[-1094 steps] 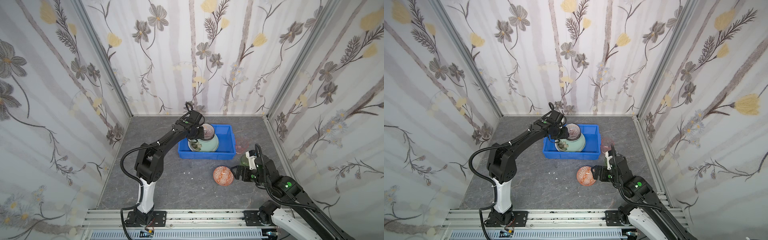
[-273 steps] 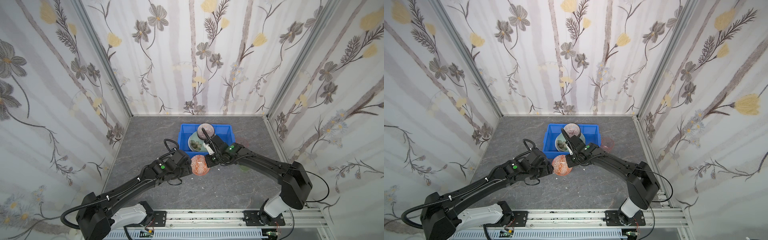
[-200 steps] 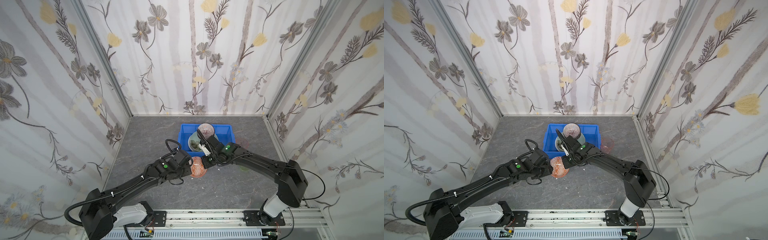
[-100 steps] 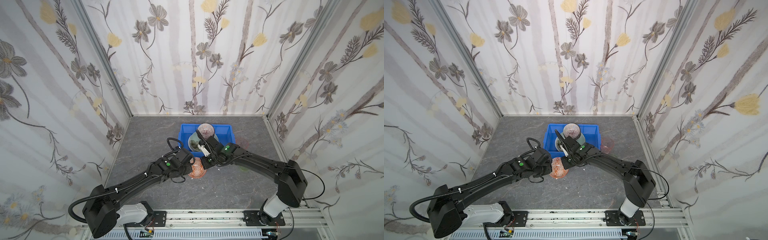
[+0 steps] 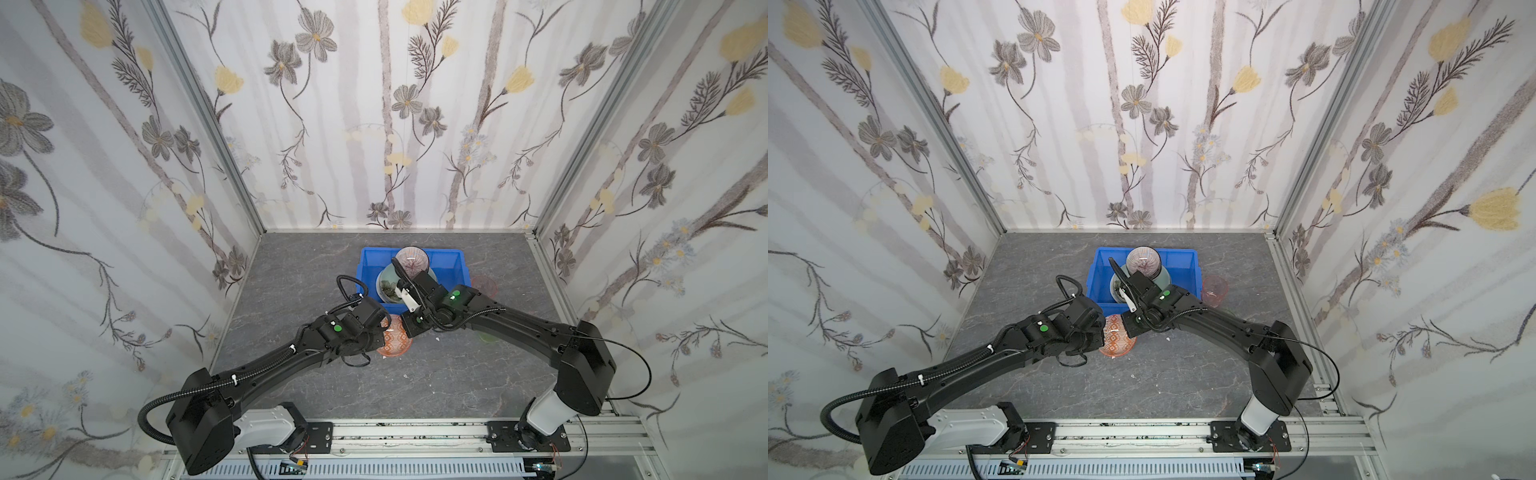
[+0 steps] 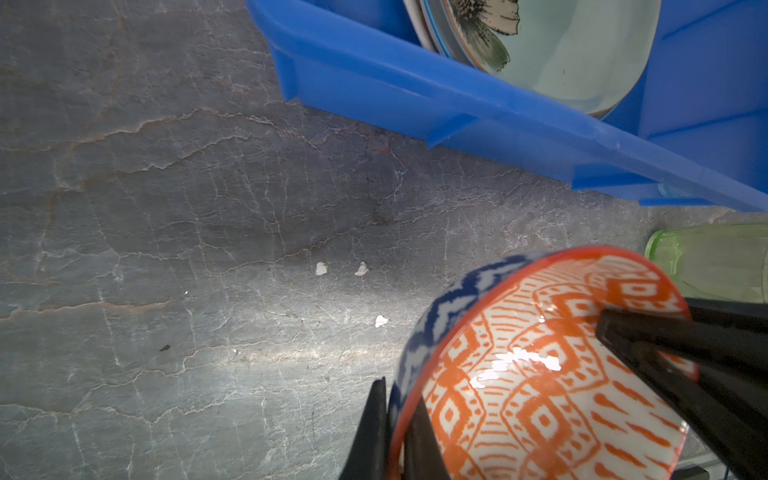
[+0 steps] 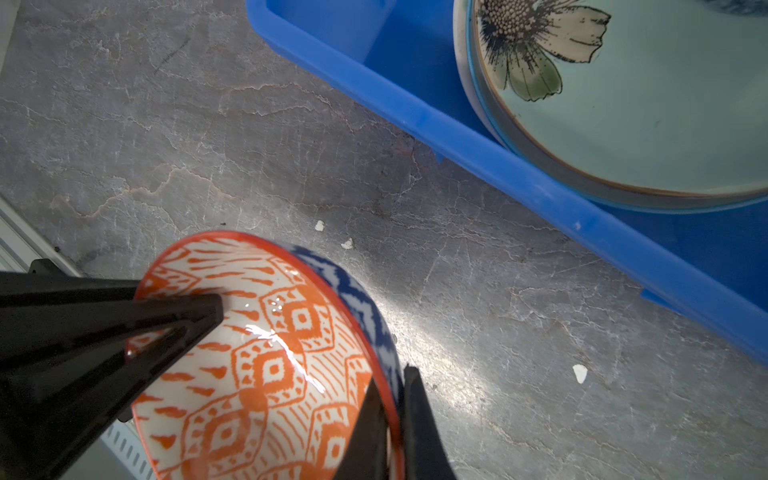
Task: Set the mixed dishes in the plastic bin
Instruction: 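Grip the orange bowl rim with the left gripper while the right releases, then carry the orange bowl over the bin with the left gripper while the right withdraws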
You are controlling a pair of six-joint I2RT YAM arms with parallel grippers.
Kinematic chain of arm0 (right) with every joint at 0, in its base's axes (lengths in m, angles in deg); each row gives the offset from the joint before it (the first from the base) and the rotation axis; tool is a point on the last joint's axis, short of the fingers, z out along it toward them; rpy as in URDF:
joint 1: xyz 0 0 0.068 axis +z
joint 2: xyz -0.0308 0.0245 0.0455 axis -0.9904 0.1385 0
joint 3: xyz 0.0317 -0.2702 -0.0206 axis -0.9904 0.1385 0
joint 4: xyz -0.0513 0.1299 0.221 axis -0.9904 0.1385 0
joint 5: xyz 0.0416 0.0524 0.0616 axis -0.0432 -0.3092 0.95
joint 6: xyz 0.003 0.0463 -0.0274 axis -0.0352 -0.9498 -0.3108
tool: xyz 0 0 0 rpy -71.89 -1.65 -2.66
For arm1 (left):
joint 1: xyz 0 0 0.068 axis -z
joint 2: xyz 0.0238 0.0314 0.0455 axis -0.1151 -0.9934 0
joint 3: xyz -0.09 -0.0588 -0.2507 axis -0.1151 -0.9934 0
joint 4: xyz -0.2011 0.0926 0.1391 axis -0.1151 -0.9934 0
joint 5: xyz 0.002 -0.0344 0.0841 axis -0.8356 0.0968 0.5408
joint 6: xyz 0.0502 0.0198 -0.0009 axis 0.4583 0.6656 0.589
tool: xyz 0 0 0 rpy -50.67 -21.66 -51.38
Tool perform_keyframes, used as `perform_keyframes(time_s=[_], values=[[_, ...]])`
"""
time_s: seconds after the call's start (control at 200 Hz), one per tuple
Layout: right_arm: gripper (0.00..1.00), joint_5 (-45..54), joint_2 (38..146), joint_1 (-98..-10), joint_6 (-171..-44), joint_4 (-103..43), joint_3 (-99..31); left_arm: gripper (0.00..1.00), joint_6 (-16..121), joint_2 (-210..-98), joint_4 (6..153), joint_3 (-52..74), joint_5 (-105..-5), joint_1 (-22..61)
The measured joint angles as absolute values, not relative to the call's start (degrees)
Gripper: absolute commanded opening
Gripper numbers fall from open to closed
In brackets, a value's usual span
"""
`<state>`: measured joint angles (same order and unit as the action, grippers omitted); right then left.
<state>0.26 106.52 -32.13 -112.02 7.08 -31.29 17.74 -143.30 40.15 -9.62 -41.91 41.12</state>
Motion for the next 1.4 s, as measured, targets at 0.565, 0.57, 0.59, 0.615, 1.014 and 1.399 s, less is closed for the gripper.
perform_keyframes(time_s=[0.565, 0.57, 0.59, 0.615, 1.014, 1.399], values=[[0.54, -2.5, 94.9, -32.2, -114.3, 7.4, -27.0, 0.0, 22.9, -147.0, 40.1, -5.1, -42.7, 36.5], [0.54, -2.5, 94.8, -32.2, -114.3, 7.4, -26.9, 0.0, 22.9, -147.1, 40.1, -5.0, -42.8, 36.4], [0.54, -2.8, 93.9, -32.2, -114.3, 7.4, -26.4, 0.0, 23.0, -147.2, 40.0, -4.6, -42.9, 36.0], [0.55, -3.0, 92.8, -32.2, -114.4, 7.4, -25.8, 0.0, 23.6, -147.5, 40.0, -4.2, -43.0, 35.6], [1.0, -7.6, 78.0, -32.3, -118.9, 6.2, -14.9, 0.0, 31.8, -156.2, 39.7, 8.7, -45.8, 30.7], [1.0, -10.4, 65.4, -32.6, -125.8, 6.6, -4.9, 0.0, 38.8, -170.0, 39.5, 24.8, -46.9, 27.5]])
